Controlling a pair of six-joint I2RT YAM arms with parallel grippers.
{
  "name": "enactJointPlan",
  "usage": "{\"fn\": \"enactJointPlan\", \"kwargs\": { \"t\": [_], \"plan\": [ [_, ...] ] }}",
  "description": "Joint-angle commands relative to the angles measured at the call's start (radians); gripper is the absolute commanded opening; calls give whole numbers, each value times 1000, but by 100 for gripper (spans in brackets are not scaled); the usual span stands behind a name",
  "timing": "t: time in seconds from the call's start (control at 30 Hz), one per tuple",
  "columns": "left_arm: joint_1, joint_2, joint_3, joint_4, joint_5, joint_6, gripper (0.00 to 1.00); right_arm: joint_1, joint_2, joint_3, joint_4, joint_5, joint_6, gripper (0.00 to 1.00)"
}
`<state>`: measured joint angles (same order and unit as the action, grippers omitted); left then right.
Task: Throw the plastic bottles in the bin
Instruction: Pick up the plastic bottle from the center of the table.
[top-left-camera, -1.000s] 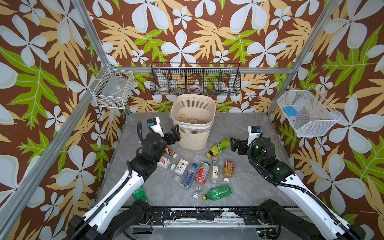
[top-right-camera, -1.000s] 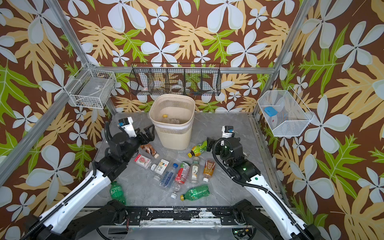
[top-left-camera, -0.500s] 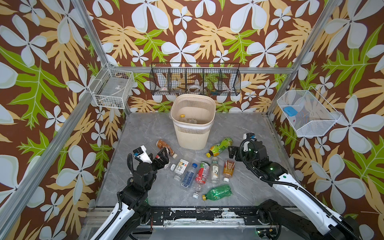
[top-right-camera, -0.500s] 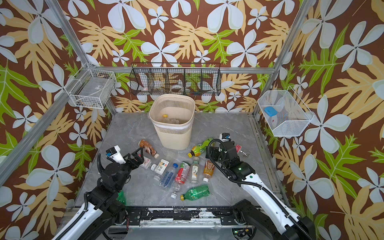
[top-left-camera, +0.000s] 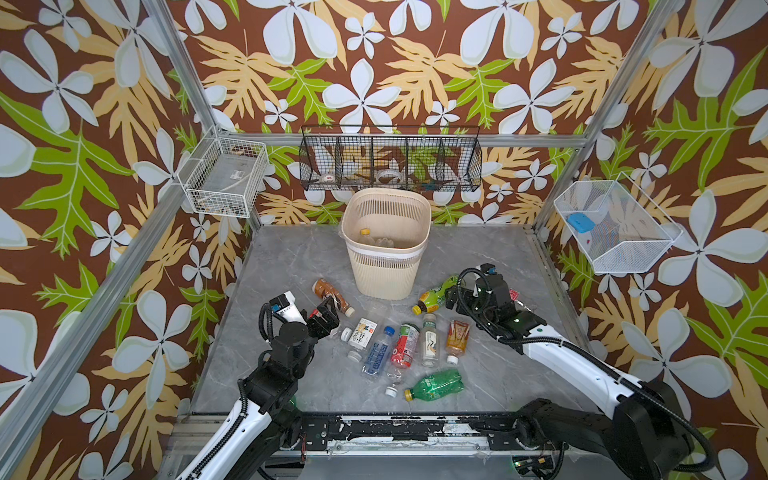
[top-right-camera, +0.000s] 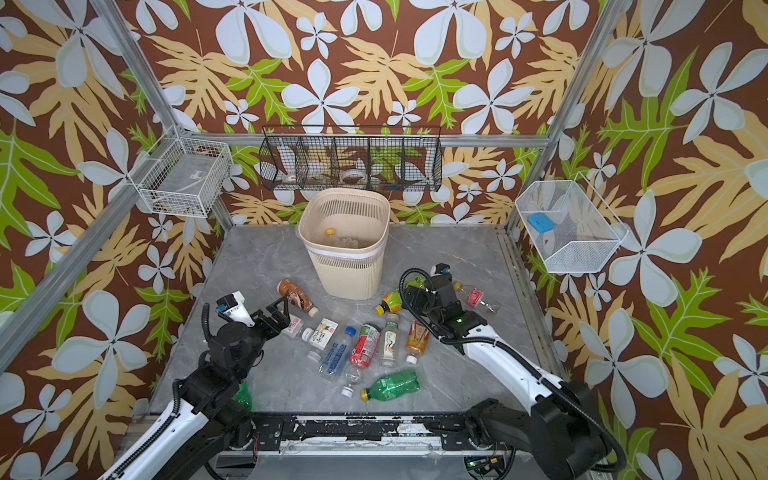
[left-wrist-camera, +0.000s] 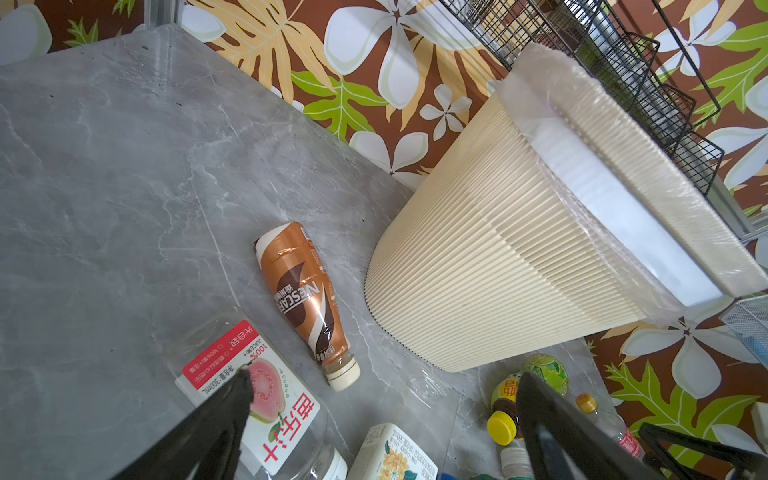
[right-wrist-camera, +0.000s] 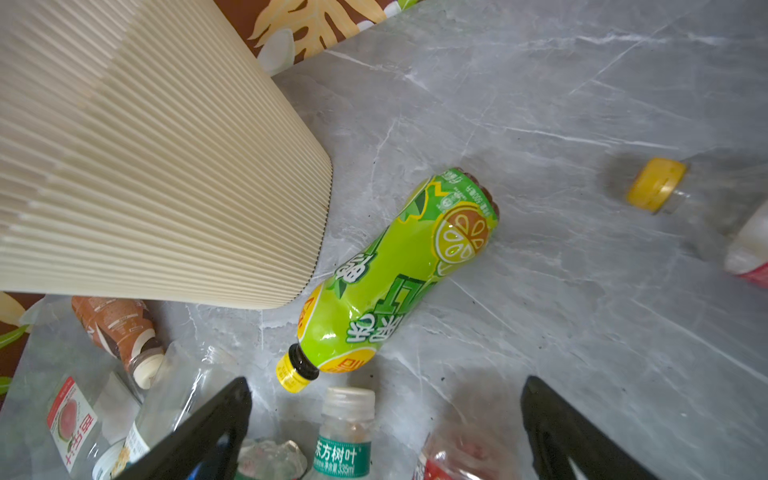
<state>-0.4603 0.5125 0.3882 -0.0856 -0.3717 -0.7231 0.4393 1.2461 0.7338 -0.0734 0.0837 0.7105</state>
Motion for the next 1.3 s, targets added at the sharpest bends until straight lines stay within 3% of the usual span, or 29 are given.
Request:
{"fn": "enactJointPlan", "kwargs": {
  "t": [0.0, 0.8, 0.97, 1.17, 1.27],
  "plan": [
    [2, -15, 5, -25, -28, 1, 100, 0, 71, 14, 99, 15, 87, 99],
    [2, -56, 14, -88, -62, 8, 100, -1, 454, 135, 247, 27, 230, 97],
    [2, -70, 16, -106, -75, 10, 100, -10, 502, 157, 275, 2, 255, 89],
    [2, -87, 16, -125, -89, 11, 100, -25, 524, 171, 308, -28, 268, 69],
    [2, -91, 14, -129, -92, 9, 100, -34, 526, 170, 325, -44, 276, 64]
  ]
}}
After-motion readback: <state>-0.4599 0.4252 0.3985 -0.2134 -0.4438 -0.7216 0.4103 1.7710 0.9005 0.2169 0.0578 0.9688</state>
